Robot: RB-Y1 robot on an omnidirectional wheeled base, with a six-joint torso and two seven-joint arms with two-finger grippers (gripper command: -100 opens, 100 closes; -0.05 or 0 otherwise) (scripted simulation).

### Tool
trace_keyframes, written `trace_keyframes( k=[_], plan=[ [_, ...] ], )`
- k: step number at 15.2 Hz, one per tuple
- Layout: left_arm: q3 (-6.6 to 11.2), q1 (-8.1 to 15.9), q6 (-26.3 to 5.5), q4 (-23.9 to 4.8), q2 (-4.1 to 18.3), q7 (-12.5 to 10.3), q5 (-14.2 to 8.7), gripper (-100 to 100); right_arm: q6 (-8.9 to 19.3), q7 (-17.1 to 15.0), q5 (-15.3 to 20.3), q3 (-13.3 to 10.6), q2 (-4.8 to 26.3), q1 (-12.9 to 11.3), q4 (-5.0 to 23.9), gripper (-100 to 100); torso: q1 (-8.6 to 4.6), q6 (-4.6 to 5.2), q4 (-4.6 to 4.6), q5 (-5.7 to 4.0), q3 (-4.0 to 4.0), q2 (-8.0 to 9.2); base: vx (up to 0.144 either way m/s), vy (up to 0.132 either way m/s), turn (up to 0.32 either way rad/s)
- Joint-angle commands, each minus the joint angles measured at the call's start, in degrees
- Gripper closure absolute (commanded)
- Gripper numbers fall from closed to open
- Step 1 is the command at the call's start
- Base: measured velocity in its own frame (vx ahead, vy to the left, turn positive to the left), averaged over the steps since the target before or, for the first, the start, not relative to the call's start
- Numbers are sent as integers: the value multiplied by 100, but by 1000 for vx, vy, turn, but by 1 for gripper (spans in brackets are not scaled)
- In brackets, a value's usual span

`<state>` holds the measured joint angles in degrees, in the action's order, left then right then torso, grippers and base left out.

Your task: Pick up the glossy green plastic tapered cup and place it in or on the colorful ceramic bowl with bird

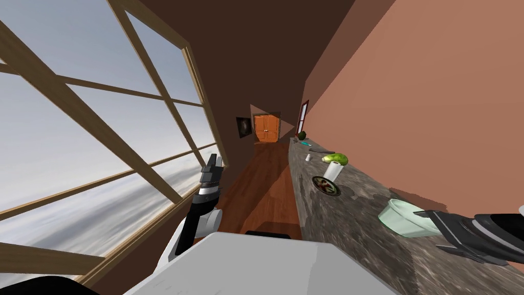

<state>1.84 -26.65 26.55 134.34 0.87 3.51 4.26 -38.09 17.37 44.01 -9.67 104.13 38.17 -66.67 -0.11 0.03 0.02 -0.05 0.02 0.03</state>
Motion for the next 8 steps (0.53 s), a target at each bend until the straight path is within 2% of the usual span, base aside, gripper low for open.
trace_keyframes(
  k=[1,2,3,7,8],
  plan=[
    [0,0,0,0,0,0,0,0,210,-72,31,-1,6,64,-210,-100,0,0,0,0,0,0,10,-40,-59],
    [0,0,0,0,0,0,0,0,75,-29,10,2,8,30,-88,-100,0,1,1,0,1,2,8,-24,-24],
    [0,0,0,0,0,0,0,0,109,-41,10,3,10,39,-113,100,4,-1,1,1,2,3,3,-9,1],
    [-1,0,0,0,0,0,0,0,132,-31,15,15,21,29,-104,100,9,5,-5,-7,0,4,1,-2,3],
    [-1,0,0,0,0,0,0,0,-56,64,-98,42,34,71,78,100,9,7,-4,-7,0,4,-11,25,70]
  ],
)
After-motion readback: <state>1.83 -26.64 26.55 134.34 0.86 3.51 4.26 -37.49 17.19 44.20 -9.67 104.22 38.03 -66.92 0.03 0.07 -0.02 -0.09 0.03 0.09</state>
